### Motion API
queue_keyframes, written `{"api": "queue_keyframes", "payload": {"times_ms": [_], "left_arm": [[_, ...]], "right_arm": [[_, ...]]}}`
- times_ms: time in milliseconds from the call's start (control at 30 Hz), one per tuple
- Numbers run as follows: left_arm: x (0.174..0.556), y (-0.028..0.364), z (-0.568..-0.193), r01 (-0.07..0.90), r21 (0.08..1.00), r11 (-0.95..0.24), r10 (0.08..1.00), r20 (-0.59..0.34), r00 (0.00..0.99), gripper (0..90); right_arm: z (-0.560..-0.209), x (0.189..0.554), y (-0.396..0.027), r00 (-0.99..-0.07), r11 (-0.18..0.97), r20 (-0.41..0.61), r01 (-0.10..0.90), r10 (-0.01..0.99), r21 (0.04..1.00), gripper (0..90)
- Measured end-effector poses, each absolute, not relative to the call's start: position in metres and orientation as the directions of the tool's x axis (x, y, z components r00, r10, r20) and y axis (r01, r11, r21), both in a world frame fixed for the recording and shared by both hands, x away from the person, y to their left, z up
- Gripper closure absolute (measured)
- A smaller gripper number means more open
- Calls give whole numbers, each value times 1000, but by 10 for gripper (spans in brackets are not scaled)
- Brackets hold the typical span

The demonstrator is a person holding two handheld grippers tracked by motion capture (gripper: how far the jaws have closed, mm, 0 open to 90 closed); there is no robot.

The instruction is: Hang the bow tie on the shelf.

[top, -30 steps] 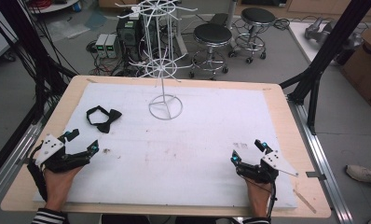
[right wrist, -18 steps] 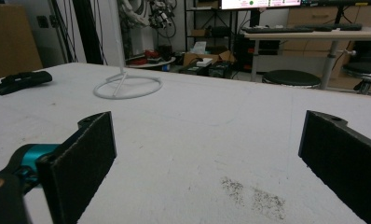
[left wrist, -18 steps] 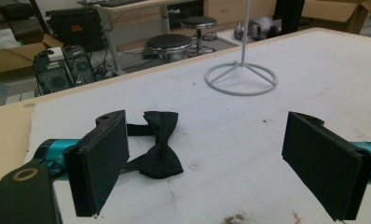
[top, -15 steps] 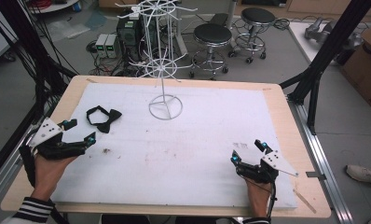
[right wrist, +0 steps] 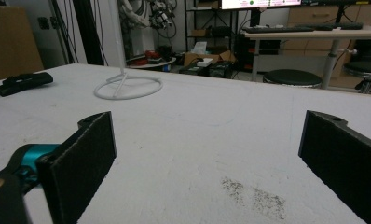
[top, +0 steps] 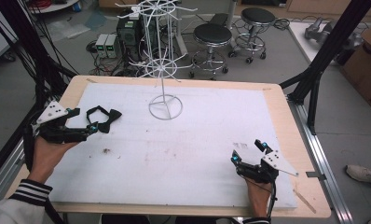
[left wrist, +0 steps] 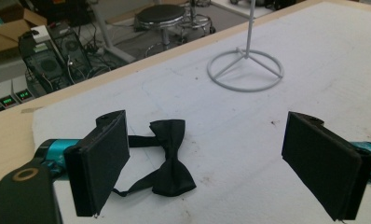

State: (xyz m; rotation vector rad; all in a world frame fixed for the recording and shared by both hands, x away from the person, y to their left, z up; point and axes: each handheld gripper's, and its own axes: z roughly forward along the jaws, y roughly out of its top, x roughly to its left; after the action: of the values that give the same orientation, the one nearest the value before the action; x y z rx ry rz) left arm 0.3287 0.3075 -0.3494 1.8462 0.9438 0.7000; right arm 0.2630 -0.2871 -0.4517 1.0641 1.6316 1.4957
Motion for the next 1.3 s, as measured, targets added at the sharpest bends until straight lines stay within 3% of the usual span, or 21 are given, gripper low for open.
{"api": "queue_keyframes", "payload": {"times_ms": [667,1300], "left_arm": [[395,299,-386,549,756,-356,846,12,532,171],[422,298,-408,654,682,-328,884,-21,466,222]], "right_arm": [[-452,263,-287,-440,7,50,126,897,992,29],[-452,263,-286,-438,8,50,130,897,991,29]]}}
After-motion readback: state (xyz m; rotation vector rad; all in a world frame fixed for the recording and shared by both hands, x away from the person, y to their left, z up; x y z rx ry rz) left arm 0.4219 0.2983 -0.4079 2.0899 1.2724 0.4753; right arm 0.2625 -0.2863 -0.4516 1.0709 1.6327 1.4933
